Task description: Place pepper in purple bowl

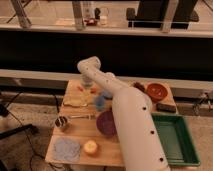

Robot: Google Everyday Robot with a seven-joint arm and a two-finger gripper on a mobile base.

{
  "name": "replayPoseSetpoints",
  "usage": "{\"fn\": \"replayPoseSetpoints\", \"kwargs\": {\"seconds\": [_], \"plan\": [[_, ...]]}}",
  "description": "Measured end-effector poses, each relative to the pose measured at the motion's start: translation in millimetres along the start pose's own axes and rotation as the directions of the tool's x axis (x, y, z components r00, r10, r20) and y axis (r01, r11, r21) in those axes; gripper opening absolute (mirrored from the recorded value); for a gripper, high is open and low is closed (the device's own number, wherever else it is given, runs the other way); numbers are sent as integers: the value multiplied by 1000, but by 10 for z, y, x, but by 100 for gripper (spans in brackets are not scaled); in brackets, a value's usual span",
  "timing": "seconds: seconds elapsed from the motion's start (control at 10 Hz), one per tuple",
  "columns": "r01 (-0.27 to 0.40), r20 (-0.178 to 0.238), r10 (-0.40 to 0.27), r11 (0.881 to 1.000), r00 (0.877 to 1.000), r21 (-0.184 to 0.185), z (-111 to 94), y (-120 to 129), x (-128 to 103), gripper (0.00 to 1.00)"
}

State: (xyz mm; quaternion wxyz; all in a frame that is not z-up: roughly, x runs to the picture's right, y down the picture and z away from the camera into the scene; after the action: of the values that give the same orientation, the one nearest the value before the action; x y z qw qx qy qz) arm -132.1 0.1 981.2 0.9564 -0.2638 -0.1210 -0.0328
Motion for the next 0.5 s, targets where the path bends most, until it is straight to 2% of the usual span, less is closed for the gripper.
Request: {"fn": "replayPoseSetpoints", "kwargs": {"seconds": [0.3, 0.5], "plan": [[-9, -9, 9, 1000, 1000, 22, -37, -109, 37, 80], [3, -32, -2, 999, 999, 46, -104, -198, 56, 80]]}}
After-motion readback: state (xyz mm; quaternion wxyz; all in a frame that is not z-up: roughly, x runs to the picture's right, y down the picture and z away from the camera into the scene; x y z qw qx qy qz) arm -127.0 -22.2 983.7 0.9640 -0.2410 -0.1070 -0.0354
